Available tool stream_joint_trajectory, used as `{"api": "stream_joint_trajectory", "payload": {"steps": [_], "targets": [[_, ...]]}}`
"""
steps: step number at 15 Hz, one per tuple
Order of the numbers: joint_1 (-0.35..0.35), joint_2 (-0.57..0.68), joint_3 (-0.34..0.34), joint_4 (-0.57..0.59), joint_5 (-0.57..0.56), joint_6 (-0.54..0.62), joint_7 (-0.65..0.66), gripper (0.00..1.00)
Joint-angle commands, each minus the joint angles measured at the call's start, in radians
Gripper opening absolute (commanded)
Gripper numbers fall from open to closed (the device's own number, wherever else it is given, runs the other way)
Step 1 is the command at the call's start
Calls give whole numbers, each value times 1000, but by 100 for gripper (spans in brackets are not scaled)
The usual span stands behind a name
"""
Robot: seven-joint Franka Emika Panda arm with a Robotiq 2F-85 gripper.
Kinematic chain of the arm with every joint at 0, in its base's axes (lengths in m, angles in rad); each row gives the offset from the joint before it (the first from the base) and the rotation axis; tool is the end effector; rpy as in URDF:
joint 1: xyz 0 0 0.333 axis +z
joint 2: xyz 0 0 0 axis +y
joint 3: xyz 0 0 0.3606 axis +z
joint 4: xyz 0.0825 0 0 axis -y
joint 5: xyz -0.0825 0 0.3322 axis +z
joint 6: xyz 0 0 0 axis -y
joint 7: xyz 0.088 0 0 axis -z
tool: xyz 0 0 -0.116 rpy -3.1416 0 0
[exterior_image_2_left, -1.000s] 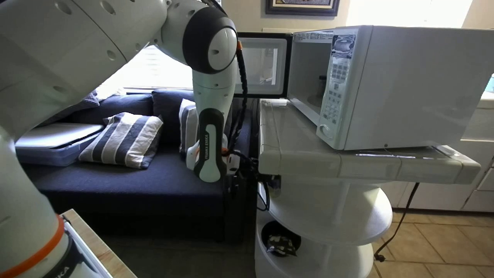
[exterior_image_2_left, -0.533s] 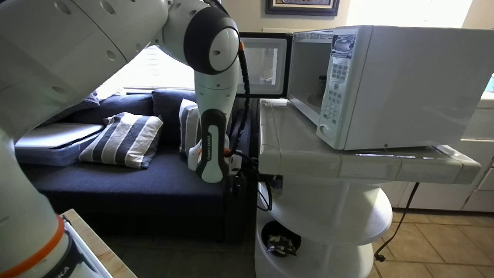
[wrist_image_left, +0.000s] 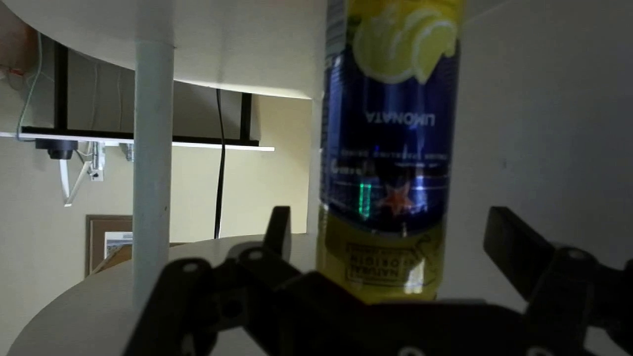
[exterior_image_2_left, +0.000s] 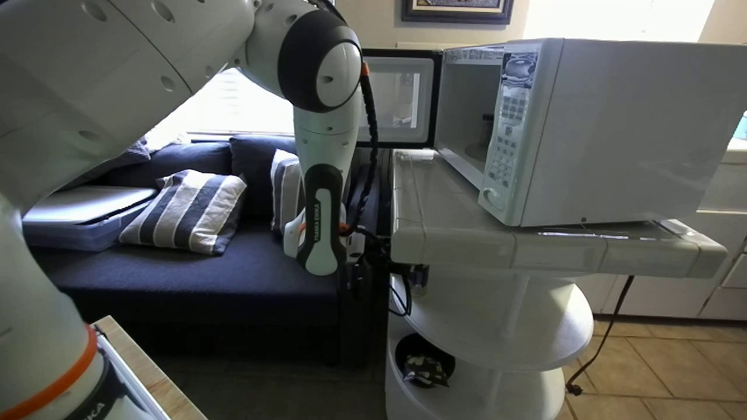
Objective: Take the can out of the microwave and place it on the shelf
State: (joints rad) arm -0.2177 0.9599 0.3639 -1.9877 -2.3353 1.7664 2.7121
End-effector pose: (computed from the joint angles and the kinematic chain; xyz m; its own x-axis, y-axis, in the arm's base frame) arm 0.5826 0.0035 0.0772 0.2118 -0.1279 0.9689 -0.6784 -0.7329 0.0515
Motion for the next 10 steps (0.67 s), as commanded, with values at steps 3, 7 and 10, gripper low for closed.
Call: {"api": "stream_joint_trajectory", "payload": {"steps": [3,7,10], "targets": [[90,-48,-66,-21,45,150,25,100],[115,-76,-80,-33,56,240,9,100],[115,-102,-78,-45,115,329,-22,100]]}}
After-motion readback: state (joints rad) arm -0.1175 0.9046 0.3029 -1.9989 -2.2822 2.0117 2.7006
